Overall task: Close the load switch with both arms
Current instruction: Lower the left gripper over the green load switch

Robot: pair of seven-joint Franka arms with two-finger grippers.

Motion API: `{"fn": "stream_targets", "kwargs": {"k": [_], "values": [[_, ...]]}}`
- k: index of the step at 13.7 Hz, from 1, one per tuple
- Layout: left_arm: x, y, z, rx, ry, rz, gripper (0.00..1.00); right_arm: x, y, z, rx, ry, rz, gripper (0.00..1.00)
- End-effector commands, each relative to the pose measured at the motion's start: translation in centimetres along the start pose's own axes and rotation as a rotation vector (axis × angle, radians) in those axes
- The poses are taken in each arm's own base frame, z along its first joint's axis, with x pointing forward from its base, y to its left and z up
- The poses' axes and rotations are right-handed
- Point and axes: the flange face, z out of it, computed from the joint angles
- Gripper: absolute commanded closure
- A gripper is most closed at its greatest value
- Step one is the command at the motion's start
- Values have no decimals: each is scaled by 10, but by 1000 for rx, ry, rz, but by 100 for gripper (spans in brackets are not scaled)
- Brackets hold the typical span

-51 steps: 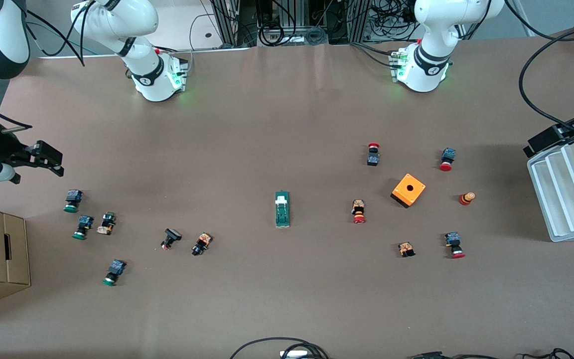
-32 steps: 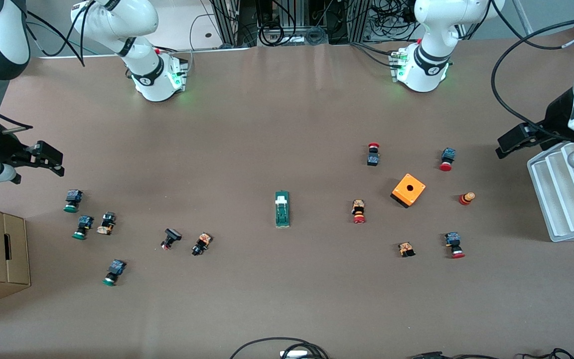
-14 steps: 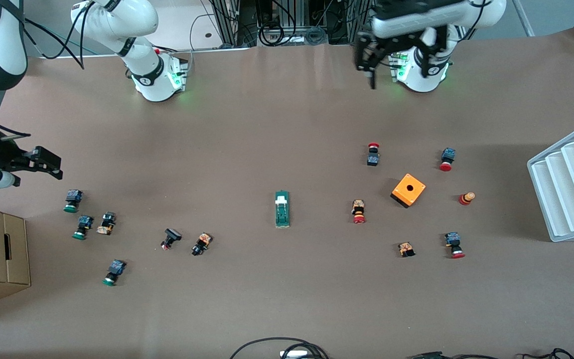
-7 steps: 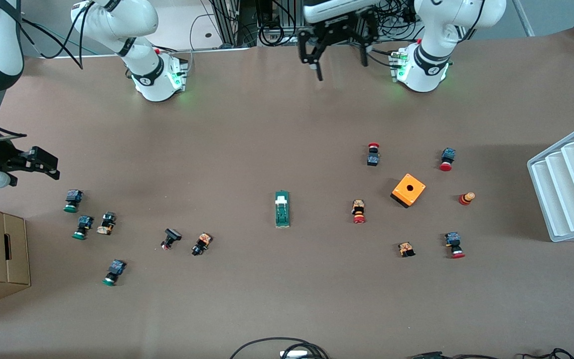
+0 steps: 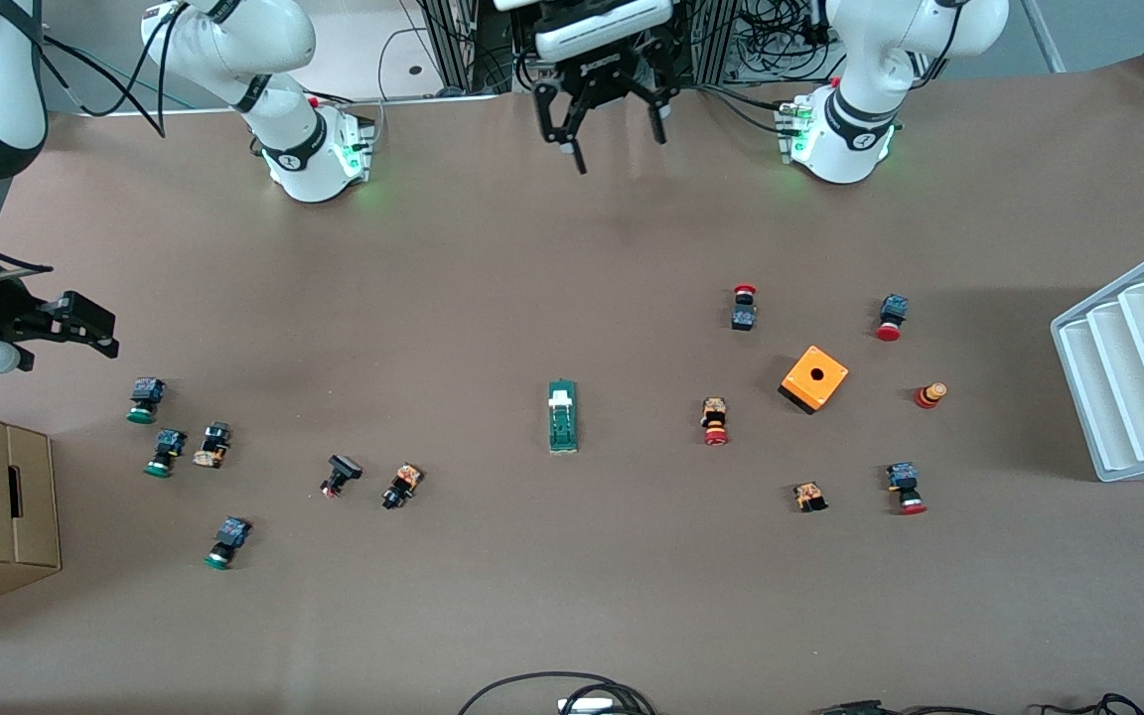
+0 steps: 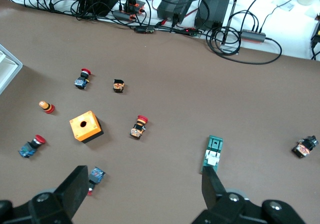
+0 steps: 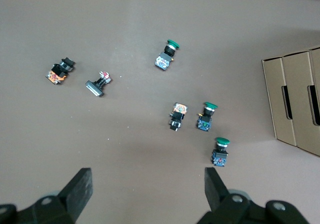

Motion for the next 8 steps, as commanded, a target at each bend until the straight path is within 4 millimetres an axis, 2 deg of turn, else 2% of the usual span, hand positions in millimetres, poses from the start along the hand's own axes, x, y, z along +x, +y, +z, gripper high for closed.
{"fn": "stream_targets", "kwargs": {"k": [1, 3, 5, 8], "values": [[-33, 20, 14, -3, 55, -39, 0, 4, -5, -5, -15, 3, -12, 0], [-67, 34, 24, -6, 76, -57, 0, 2, 3, -6, -16, 3, -8, 0], [-110, 46, 35, -20, 130, -67, 0, 1, 3, -6, -15, 1, -8, 0], [-150, 58, 49, -46, 179, -96, 0, 0, 4, -7, -15, 3, -6, 0]]}}
